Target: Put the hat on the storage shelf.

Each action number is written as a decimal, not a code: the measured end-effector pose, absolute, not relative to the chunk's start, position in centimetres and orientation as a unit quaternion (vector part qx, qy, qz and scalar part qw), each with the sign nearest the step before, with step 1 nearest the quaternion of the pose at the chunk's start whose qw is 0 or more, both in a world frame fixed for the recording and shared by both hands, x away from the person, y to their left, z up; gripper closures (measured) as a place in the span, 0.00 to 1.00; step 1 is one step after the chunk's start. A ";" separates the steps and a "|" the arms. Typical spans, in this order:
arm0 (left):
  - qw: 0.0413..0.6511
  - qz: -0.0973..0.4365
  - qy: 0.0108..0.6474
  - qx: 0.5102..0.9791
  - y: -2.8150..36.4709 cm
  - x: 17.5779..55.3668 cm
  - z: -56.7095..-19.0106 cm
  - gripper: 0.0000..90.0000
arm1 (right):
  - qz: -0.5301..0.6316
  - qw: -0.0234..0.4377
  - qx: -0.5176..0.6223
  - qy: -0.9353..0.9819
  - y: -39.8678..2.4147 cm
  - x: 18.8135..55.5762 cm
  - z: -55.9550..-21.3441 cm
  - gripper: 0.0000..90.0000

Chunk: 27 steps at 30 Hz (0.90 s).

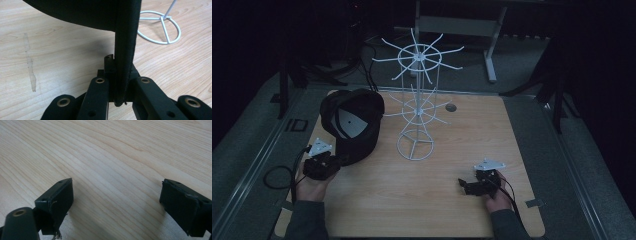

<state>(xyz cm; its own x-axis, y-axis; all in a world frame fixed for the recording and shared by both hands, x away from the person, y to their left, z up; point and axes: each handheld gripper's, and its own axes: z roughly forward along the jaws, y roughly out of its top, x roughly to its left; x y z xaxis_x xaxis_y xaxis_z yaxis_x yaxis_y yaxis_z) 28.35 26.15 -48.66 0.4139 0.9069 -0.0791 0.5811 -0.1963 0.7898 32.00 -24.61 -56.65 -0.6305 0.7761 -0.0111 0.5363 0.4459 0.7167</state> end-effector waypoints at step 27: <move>0.385 0.260 0.502 0.730 26.4 27.7 -46.2 0.96 | 0.349 0.172 0.394 0.833 -24.6 32.0 -56.7 0.13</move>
